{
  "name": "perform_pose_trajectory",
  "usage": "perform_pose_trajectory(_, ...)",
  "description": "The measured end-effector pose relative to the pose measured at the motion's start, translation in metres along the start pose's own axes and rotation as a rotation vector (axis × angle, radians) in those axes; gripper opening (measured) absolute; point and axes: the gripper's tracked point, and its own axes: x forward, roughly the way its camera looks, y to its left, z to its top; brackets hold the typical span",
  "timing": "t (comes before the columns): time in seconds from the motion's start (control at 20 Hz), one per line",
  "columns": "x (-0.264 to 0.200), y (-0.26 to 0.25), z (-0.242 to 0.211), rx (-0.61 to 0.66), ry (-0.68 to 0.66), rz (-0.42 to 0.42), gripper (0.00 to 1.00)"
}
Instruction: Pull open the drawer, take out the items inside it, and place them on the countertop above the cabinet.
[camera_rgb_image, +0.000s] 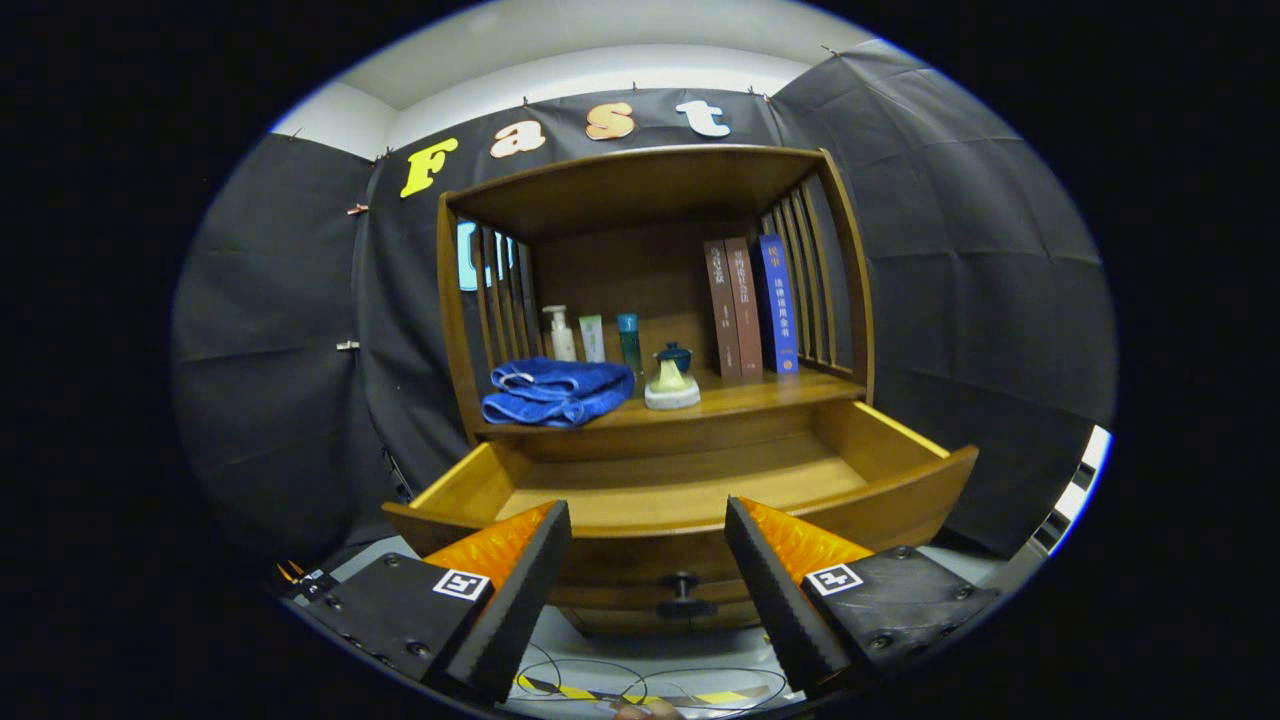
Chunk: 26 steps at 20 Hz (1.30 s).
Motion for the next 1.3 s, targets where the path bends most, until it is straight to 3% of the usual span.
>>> perform_pose_trajectory(0.2,0.014,-0.013,-0.043,0.005,0.057,-0.013,0.99)
perform_pose_trajectory(0.5,0.041,-0.028,-0.063,0.001,0.095,-0.036,0.99)
perform_pose_trajectory(0.95,0.055,-0.033,-0.059,0.008,0.094,-0.047,0.98)
perform_pose_trajectory(1.3,0.116,-0.035,-0.041,-0.019,0.089,-0.047,0.99)
